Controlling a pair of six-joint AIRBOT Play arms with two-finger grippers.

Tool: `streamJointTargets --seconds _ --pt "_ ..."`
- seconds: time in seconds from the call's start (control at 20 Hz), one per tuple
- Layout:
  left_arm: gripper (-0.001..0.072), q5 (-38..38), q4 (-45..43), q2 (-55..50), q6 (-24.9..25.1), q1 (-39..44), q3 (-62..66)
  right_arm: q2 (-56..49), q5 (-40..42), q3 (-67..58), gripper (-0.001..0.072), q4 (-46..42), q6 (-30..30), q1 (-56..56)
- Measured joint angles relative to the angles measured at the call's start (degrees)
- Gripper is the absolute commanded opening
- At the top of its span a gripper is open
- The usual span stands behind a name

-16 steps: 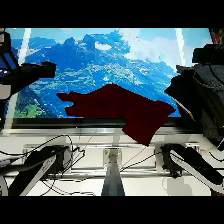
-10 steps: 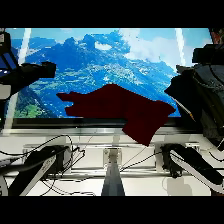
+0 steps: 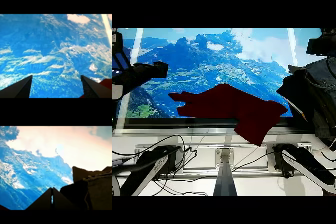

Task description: Fold the clothes and pants, and hang the long-sleeved shirts on hangers.

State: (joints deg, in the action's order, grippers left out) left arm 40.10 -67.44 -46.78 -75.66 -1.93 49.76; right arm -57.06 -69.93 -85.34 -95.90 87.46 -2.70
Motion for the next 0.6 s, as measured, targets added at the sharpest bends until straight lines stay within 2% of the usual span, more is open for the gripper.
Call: streamJointTargets --seconds 0.1,0.3,0.4,0.5,0.55,0.6 --pt "0.0692 -0.02 0.37 0.0 0.0 0.0 0.0 -0.13 -3.15 0.68 0.001 -2.54 -0.02 0.61" --pt "0.0691 0.0 2.19 0.02 0.0 0.0 0.0 -0.13 -14.43 7.58 0.0009 -4.83 -0.09 6.58" --pt "0.0691 0.09 2.56 0.02 0.0 0.0 0.0 0.26 -19.74 14.71 0.0008 -2.71 -1.05 11.15" --pt "0.0691 0.9 2.78 0.02 0.0 0.0 0.02 0.66 -23.02 22.91 0.0016 2.95 -1.86 15.17" --pt "0.0691 1.57 2.8 0.02 0.0 0.0 0.02 0.79 -23.45 27.65 0.0142 7.06 -2.19 16.87" --pt "0.0691 1.92 2.84 0.02 0.0 0.0 0.02 0.9 -23.34 32.02 0.0353 10.36 -2.16 18.1"
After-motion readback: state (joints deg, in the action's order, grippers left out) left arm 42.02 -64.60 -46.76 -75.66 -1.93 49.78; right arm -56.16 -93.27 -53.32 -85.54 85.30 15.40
